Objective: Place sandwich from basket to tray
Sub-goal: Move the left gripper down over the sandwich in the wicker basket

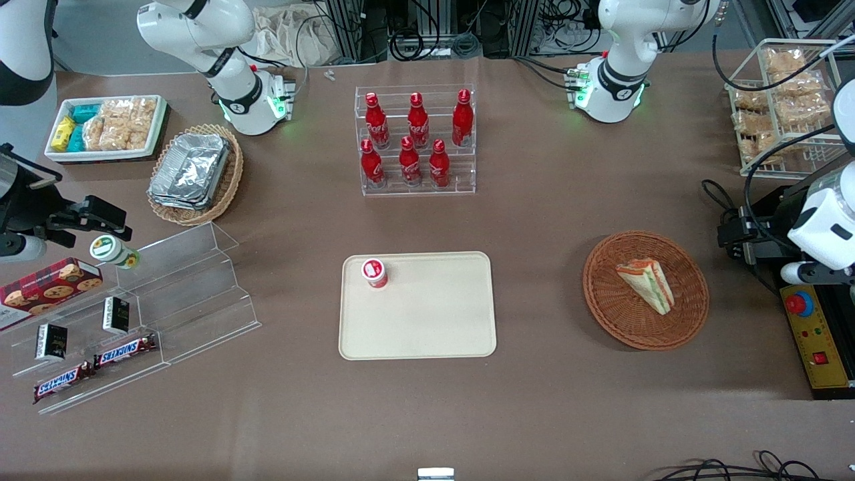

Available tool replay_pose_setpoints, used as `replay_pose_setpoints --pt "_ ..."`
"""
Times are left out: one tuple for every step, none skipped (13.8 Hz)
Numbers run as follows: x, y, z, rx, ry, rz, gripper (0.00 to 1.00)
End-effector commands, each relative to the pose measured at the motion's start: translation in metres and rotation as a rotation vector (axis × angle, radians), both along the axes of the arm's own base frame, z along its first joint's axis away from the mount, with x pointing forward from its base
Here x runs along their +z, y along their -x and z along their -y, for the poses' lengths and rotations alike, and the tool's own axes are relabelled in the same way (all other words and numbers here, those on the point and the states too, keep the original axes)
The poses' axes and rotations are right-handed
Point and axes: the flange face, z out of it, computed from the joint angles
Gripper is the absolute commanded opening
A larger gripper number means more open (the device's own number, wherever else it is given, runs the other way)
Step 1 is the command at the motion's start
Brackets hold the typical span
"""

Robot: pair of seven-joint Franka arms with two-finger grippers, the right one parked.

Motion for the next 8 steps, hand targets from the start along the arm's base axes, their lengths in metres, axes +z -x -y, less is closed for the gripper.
replay_pose_setpoints --pt "0.005 -0.001 0.005 0.006 0.015 -0.009 1.0" --pt "0.003 -0.002 0.007 0.009 0.018 -0.013 1.0" --pt "0.001 -0.006 0.009 0.025 0.024 -0.013 1.0" --pt "0.003 -0.01 0.013 0.041 0.023 -0.006 1.0" --pt "-0.002 -0.013 0.018 0.066 0.025 -0.013 1.0" --pt "-0.004 -0.014 0.019 0.116 0.02 -0.01 1.0" --pt "-0.01 -0.015 0.021 0.174 0.01 -0.014 1.0" --pt "-0.02 -0.017 0.023 0.226 0.002 -0.015 1.0"
